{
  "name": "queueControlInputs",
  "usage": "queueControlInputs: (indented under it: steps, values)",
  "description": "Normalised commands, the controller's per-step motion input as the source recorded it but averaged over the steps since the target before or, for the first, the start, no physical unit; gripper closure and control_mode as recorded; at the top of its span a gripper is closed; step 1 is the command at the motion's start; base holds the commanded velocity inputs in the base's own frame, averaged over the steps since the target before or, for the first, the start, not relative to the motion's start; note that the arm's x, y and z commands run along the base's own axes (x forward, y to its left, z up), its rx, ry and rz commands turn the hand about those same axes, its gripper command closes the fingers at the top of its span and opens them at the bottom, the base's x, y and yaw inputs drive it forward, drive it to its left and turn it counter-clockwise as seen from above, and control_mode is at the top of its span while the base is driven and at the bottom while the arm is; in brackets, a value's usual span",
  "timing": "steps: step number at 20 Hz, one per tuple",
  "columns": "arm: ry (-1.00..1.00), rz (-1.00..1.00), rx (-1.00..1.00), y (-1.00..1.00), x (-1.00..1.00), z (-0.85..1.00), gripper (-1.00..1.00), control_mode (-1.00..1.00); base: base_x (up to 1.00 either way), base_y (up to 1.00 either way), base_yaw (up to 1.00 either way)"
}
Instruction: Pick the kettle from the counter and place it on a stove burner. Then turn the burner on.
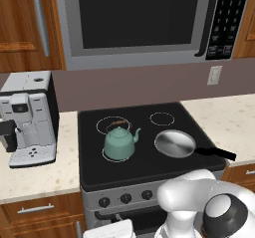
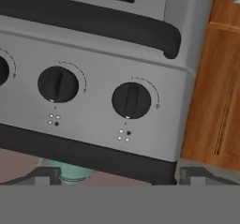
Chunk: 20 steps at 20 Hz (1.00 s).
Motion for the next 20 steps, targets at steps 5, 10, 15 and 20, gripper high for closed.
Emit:
queueControlInputs:
  steps: [5, 10, 15, 20]
  values:
    - [0.00, 0.00, 0.04, -0.28, 0.00, 0.02, -1.00, -1.00, 0.00, 0.00, 0.00]
    - [0.00, 0.00, 0.04, -0.11, 0.00, 0.06, -1.00, -1.00, 0.00, 0.00, 0.00]
    - [0.00, 0.00, 0.01, 0.00, 0.00, 0.08, -1.00, -1.00, 0.00, 0.00, 0.00]
    - [0.00, 0.00, 0.02, 0.00, 0.06, 0.06, -1.00, -1.00, 0.00, 0.00, 0.00]
